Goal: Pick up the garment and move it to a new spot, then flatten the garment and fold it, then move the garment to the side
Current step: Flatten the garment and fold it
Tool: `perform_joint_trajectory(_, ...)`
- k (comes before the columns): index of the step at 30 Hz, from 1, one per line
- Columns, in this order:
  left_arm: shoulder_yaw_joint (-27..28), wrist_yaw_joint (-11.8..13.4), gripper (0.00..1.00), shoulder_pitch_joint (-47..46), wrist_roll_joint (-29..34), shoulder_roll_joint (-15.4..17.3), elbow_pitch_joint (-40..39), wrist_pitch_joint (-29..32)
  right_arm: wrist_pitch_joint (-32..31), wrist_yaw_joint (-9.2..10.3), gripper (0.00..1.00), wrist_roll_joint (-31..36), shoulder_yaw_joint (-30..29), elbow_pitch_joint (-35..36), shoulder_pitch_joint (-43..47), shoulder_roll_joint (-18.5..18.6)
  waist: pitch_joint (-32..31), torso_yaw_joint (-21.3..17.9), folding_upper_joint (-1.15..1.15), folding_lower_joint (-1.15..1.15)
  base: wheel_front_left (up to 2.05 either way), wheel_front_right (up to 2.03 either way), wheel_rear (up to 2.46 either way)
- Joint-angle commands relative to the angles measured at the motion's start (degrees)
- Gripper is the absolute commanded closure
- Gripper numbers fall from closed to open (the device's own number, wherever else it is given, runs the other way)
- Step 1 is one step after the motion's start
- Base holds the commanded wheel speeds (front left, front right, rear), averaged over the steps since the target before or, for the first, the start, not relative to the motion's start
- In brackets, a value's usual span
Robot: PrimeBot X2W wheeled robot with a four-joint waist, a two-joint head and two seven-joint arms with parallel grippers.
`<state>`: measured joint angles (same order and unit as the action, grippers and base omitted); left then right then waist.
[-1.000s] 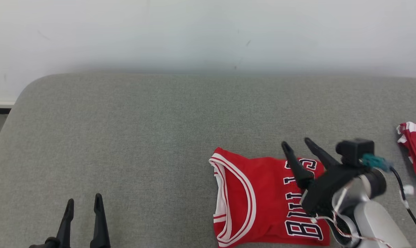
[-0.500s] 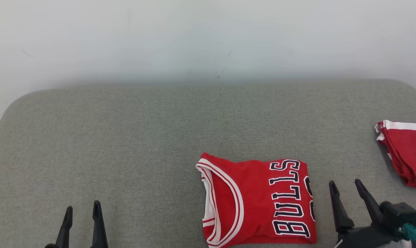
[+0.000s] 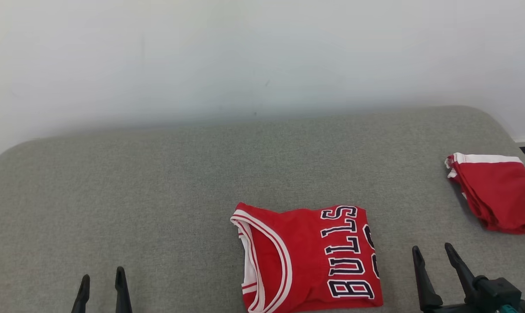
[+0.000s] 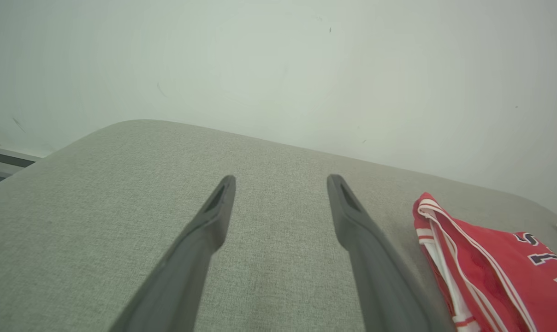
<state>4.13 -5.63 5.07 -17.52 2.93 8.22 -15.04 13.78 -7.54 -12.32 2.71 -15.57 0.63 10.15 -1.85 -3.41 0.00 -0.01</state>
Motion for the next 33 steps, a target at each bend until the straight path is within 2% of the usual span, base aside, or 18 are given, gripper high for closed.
perform_joint_trajectory(1,0.28,-0.31,0.0,0.89,0.75,-0.08,0.64,-0.15,0.52,0.13,0.0,0.21,0.63,-0.4,-0.74,0.32,-0.76,-0.68,0.0,0.01,0.0,0.0,0.0)
perform_joint_trajectory(14,2.28,-1.15,0.0,-1.24,2.93,-0.08,5.89,-0.15,1.14,0.13,0.0,-1.35,6.91,-2.98,-4.31,1.6,-0.98,0.07,0.0,0.01,0.0,0.0,0.0)
perform_joint_trajectory(33,2.97,-1.7,0.0,-2.18,3.32,-0.08,6.16,-0.15,1.34,0.13,0.0,-3.22,7.53,-4.53,-4.41,1.73,-0.32,0.43,0.0,0.01,0.0,0.0,0.0)
